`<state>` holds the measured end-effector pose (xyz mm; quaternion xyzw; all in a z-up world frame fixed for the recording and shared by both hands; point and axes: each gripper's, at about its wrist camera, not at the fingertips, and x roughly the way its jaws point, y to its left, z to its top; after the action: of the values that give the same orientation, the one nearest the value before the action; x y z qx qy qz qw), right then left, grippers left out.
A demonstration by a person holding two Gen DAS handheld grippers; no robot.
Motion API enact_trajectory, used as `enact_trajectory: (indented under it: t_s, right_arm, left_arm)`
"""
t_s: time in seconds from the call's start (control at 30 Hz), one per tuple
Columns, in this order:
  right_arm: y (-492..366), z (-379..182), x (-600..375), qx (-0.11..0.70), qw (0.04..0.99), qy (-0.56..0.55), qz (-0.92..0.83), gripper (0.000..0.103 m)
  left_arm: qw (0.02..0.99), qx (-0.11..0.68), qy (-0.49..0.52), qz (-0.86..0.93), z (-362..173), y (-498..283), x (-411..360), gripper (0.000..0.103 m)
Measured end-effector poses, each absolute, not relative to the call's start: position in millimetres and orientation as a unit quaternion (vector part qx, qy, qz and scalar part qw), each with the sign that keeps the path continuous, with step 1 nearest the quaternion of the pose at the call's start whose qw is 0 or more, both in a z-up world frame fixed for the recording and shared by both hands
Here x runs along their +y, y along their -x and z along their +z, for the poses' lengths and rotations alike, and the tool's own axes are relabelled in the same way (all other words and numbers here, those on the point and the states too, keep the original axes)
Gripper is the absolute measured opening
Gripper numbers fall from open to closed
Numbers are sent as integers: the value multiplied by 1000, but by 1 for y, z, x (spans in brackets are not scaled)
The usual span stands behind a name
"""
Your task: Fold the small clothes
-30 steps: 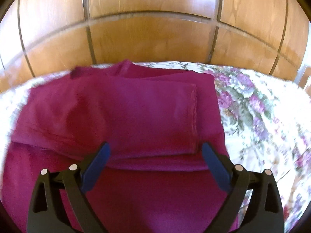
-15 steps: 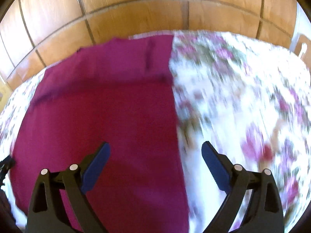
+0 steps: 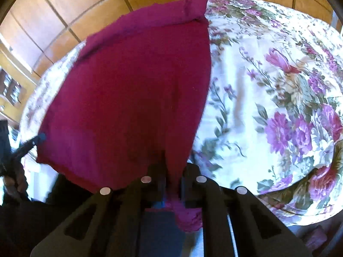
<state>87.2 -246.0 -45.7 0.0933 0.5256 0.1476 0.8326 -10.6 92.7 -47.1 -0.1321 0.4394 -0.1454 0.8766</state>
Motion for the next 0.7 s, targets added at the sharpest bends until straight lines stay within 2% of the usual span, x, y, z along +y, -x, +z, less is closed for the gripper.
enact_trajectory:
  t_s: [0.27,0.47,0.53,0.57,0.6,0.63,0.67,0.7]
  right_arm:
    - [-153,1,-244,447,858,-174,184,8]
    - [-219,-1,-246,446,861,-194,151,9]
    - [-233,-1,-244,445,862,-195,143,13]
    - [-239,0,-244,443,863,-198,140,22]
    - [-242,0,-245,440,863,-204,141,48]
    - [-247,1,-247,437,861,-217,145,59]
    - [-250,5,-250,425,862,-233,150,71]
    - [-248,10,-253,415,865,-239,150,78]
  left_arm:
    - [878,386,221,-178,-6,-47,109,13]
    - [881,387,229,-147,-1,-113,115,13]
    - [880,396,233,-120,-3,-139,119,15]
    - [877,400,241,-114,-3,-144,122,20]
    - [873,401,255,-112,-4,-151,126,33]
    - [869,399,272,-107,-4,-158,133,63]
    - [869,390,291,-89,-3,-162,143,75]
    - [872,375,306,-76,-1,-160,151,80]
